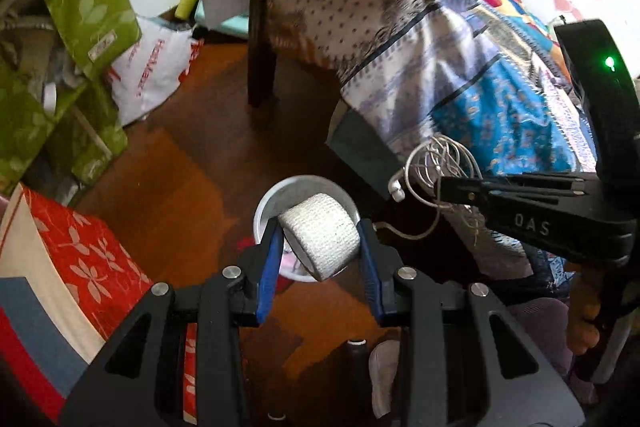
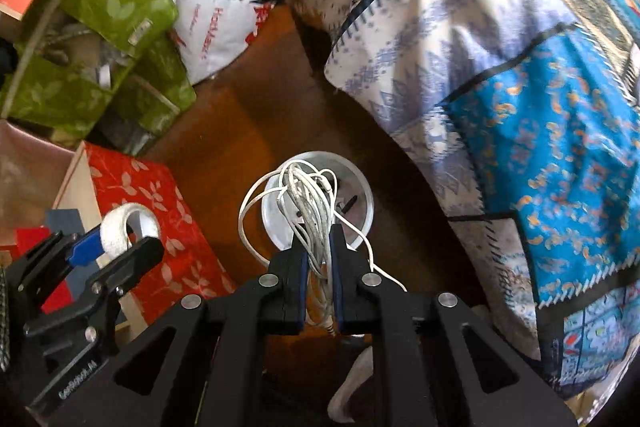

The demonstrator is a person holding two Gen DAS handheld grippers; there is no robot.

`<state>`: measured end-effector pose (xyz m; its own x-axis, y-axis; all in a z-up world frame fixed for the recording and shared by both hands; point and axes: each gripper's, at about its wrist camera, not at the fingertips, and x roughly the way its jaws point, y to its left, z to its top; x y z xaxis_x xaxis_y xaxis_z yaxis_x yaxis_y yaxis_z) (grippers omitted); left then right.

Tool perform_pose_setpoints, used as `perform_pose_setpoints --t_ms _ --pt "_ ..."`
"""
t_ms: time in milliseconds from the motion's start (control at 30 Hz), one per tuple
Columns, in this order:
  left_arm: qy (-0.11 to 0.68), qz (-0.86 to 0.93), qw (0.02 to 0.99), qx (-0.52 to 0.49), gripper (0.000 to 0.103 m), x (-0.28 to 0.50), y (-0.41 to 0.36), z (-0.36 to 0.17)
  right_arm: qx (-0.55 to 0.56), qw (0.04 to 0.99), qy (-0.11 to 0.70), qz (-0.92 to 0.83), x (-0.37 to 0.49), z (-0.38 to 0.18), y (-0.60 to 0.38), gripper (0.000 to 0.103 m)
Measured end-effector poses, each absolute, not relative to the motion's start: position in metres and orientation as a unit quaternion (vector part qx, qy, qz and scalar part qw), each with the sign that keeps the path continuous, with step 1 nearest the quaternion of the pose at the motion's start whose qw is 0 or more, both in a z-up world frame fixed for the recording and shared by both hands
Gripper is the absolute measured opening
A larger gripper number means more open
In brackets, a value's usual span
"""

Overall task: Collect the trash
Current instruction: 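Open both tools over the wastebasket, dropping cable and tape roll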

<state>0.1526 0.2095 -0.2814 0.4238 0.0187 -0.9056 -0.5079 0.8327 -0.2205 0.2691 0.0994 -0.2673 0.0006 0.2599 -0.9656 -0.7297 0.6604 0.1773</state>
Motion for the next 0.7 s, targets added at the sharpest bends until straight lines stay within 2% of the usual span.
perform_pose_setpoints --t_ms 33,167,233,533,667,700 --pt "0.515 0.164 0.806 -0.241 0.036 0.153 0.211 -0.285 -0.194 0.677 0.608 0.368 0.27 -0.269 0.102 0.011" --pt "0.528 0.169 0.795 -0.246 0.036 0.158 0.214 -0.297 -0.18 0.644 0.637 0.383 0.276 -0.283 0.112 0.041" --pt "0.533 0.17 0.792 -0.246 0.036 0.16 0.215 -0.301 -0.175 0.64 0.643 0.382 0.279 -0.286 0.114 0.049" --pt "0.559 0.151 0.774 -0.255 0.037 0.181 0.216 -0.323 -0.201 0.658 0.618 0.381 0.281 -0.274 0.106 0.051" --pt "0.578 0.148 0.761 -0.253 0.048 0.195 0.212 -0.329 -0.205 0.679 0.596 0.376 0.285 -0.259 0.091 0.051" --pt "0.579 0.148 0.761 -0.253 0.048 0.198 0.212 -0.33 -0.203 0.681 0.594 0.376 0.286 -0.255 0.088 0.051"
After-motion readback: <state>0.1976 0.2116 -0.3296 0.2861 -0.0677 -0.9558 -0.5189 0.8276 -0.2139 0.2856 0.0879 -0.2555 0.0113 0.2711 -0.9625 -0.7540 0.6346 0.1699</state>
